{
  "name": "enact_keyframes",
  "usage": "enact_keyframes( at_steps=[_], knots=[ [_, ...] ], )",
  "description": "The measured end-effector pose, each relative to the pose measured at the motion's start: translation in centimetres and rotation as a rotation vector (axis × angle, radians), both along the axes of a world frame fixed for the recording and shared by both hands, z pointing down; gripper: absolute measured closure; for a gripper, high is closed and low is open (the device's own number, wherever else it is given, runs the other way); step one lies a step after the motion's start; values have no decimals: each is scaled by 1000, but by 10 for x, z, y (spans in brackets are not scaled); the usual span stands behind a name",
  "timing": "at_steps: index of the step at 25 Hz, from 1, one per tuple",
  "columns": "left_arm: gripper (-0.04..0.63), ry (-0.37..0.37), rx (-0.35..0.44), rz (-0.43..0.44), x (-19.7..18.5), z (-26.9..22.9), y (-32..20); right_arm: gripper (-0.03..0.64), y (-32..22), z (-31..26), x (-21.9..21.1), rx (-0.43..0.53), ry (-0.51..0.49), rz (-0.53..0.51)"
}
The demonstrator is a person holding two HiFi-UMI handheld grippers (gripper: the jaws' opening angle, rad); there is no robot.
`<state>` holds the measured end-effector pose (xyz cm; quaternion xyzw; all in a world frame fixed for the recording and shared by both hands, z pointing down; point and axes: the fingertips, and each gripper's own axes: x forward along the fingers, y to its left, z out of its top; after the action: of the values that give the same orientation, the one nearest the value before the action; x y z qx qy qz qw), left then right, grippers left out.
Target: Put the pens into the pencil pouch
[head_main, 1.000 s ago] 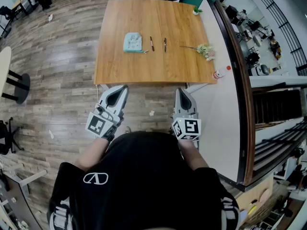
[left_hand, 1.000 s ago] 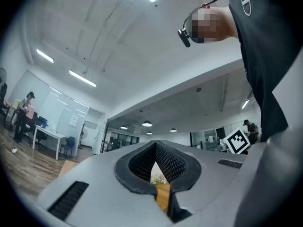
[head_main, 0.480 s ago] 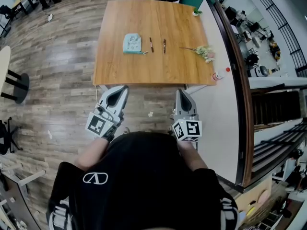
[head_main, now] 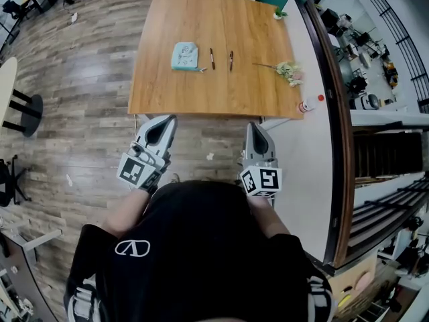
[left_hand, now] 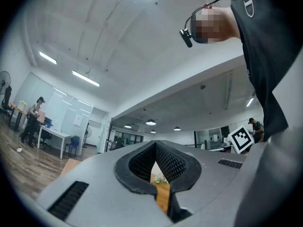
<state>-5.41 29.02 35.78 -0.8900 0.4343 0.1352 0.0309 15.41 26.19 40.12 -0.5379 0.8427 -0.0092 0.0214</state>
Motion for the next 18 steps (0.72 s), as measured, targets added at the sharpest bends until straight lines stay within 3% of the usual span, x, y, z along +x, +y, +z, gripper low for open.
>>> enact_keyframes(
  at_steps=[11, 18],
  knots=[
    [592, -37, -43, -108, 34, 12, -22, 618, -42, 11, 39, 4, -62, -82],
    [592, -54, -45, -95, 26, 19, -78, 618, -92, 19, 25, -3, -65, -88]
  ],
)
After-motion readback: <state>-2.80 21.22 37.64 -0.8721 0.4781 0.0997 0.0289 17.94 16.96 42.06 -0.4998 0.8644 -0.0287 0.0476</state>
